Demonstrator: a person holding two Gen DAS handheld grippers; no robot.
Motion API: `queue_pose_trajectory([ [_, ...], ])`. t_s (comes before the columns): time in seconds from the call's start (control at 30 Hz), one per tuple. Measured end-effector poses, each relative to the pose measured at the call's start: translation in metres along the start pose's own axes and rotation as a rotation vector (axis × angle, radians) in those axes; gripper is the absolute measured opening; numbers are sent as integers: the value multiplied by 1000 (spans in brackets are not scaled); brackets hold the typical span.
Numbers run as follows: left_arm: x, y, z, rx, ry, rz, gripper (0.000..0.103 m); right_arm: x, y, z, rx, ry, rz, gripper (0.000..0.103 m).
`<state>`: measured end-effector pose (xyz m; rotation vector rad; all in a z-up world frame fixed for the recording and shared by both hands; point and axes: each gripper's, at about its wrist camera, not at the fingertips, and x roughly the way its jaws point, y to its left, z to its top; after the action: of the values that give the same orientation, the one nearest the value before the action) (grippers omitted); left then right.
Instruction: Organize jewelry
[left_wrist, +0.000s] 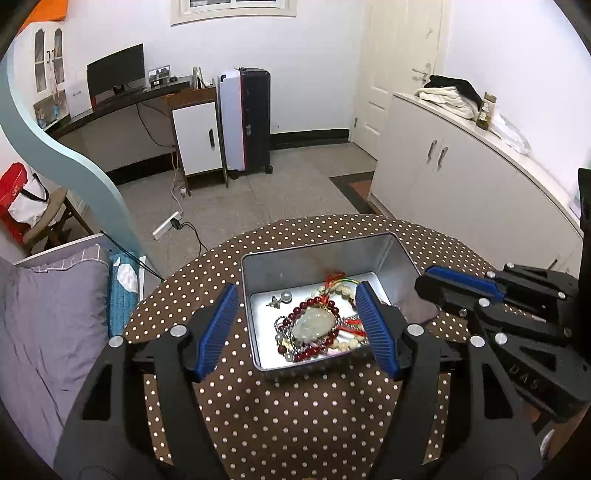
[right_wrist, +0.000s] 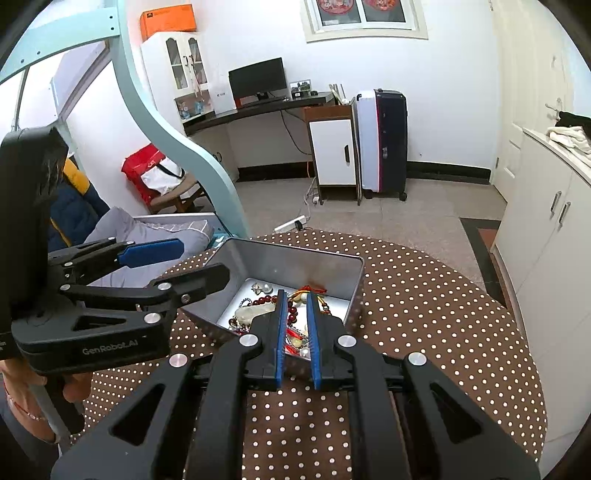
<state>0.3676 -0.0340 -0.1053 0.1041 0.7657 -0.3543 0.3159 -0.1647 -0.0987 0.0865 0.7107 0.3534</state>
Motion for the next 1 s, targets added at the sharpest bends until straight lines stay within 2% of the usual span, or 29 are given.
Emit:
queue_pose_trajectory([
  [0.07,-9,-1,-1,8,-19,21,66,-10,0,0,3,-19,-8,14],
  [0.17,-30,-3,-6,13,-58,55,66,-30,5,0,3,-58,-18,23],
  [0.23,-50,-4,-12,14,-99,80,68,-45,11,-1,-6,-88,-29,36],
  [0.37,-91,-10,-27,22,-179,144,71,-81,28,-10,-40,-157,-62,52],
  [0.43,-114,-12,-37,19,-226,164,75,-101,38,-16,-58,-197,-75,65],
  [0.5,-135,-14,-48,11,-262,176,82,-122,48,-24,-66,-245,-105,71],
  [0.63,-176,-22,-76,1,-332,194,89,-158,64,-40,-92,-343,-204,84],
  [0.73,-205,-30,-96,-10,-380,205,92,-182,78,-56,-111,-398,-233,91],
  [1.0,-278,-47,-139,-59,-534,229,96,-227,111,-95,-131,-490,-247,95],
])
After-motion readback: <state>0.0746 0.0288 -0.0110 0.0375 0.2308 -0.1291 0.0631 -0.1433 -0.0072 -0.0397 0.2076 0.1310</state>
